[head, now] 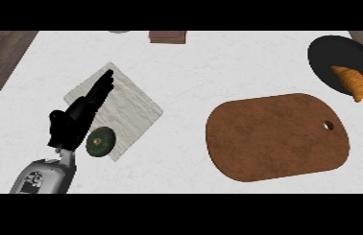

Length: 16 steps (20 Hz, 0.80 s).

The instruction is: Pick the croissant from the cutting board and place it in the pan

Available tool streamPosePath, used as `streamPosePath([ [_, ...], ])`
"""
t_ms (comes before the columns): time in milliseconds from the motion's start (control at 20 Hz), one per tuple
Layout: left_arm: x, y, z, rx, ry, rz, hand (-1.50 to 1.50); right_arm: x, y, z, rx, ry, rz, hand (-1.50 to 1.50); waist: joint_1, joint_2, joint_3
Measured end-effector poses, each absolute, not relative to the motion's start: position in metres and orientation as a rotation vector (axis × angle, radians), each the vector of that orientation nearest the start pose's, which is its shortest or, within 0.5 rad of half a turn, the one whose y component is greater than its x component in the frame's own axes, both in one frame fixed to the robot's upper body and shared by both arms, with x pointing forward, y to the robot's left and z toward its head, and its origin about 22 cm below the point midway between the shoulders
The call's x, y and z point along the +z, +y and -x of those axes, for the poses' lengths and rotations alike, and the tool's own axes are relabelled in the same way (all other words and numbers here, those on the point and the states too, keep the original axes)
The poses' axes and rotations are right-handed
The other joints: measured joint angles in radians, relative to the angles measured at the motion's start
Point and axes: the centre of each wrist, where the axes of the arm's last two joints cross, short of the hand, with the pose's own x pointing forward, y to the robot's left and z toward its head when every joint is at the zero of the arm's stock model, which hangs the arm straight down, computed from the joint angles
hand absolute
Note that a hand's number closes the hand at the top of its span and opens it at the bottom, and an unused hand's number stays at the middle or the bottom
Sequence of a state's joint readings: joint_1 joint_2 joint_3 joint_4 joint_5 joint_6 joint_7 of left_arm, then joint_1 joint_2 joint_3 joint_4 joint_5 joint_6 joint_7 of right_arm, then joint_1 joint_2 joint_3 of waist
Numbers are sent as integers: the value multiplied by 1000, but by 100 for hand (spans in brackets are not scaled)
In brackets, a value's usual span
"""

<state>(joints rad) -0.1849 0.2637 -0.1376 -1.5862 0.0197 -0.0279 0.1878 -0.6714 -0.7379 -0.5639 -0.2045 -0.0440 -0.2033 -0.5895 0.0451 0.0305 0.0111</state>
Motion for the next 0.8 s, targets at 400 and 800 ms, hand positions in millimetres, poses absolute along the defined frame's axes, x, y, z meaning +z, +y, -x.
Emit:
streamPosePath([
  [400,58,240,-275,-380,-1526,-64,0,3,-516,-271,-360,-1666,872,-150,-3,-9,-3],
  [800,57,236,-275,-366,-1516,-73,0,-27,-504,-255,-353,-1705,841,-150,-15,-17,-6],
])
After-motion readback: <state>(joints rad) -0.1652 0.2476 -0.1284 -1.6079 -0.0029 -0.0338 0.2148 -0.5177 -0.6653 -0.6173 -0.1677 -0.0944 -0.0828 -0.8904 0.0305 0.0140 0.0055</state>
